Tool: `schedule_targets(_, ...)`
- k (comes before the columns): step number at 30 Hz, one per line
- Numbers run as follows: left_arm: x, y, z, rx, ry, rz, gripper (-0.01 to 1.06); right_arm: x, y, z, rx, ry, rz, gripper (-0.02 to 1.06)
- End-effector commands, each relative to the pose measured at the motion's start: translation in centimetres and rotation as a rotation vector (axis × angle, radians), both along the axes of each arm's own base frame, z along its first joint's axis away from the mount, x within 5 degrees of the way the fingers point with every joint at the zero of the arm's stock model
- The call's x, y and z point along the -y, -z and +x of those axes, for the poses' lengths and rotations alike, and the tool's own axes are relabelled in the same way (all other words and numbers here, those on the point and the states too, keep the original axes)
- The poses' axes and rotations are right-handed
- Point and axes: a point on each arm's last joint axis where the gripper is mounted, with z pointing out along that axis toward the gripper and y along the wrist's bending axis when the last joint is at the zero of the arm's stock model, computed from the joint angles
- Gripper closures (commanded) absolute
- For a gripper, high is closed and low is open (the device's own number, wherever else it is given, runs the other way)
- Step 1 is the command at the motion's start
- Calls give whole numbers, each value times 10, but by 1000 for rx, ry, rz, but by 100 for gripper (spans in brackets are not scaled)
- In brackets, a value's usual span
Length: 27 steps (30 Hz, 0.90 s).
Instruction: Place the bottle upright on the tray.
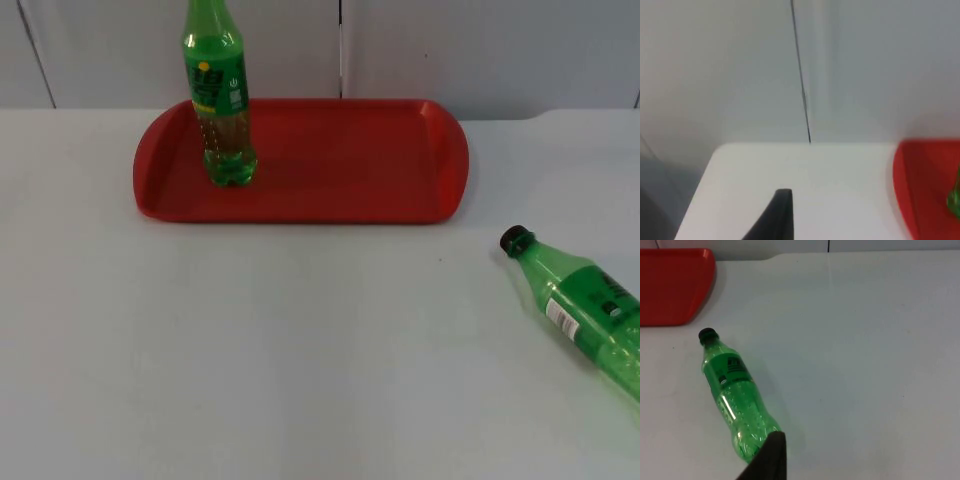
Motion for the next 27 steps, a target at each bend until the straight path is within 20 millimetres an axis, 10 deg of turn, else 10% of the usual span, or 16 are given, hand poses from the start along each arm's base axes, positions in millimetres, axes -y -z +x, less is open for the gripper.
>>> schedule_targets(1,12,3,-10,-67,57,-3,0,0,0,0,7,9,-1,-1)
schedule_targets(10,42,-4,-29,-77,284,-35,0,0,0,0,7,9,-1,-1)
schedule_targets(27,28,-14,-99,-26,290,-77,0,0,0,0,7,6,-1,-1)
